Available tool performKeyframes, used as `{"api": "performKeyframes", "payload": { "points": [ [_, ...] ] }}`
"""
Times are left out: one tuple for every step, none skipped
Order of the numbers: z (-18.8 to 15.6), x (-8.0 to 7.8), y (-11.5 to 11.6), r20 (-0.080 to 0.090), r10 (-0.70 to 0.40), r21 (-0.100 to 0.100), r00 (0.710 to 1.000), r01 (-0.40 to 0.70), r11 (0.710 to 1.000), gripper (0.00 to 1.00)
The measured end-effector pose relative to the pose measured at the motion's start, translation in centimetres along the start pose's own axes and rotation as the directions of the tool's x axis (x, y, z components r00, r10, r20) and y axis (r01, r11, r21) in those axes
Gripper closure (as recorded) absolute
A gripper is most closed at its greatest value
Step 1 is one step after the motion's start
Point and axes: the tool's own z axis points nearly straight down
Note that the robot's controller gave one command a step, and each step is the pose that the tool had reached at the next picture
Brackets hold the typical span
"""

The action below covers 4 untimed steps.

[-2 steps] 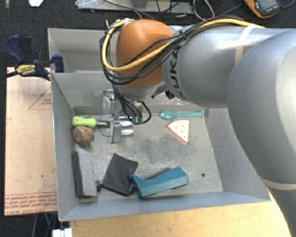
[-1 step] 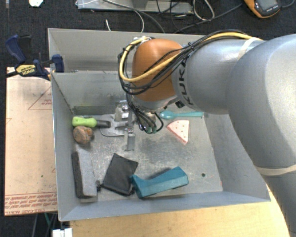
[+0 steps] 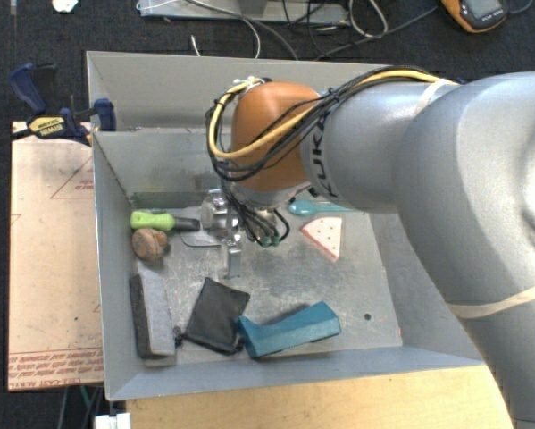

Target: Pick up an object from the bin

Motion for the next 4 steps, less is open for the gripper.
{"api": "performKeyframes", "payload": {
  "points": [
    [0.7,7.8,-2.9,-0.01,0.072,-0.001,0.997,-0.072,0.997,0.0],
    [0.6,7.7,-3.0,-0.009,0.072,-0.001,0.997,-0.072,0.997,1.0],
    [0.6,7.7,-3.0,-0.009,0.072,-0.001,0.997,-0.072,0.997,1.0],
    [-4.8,7.4,-2.7,-0.013,0.094,-0.001,0.995,-0.094,0.996,1.0]
  ]
}}
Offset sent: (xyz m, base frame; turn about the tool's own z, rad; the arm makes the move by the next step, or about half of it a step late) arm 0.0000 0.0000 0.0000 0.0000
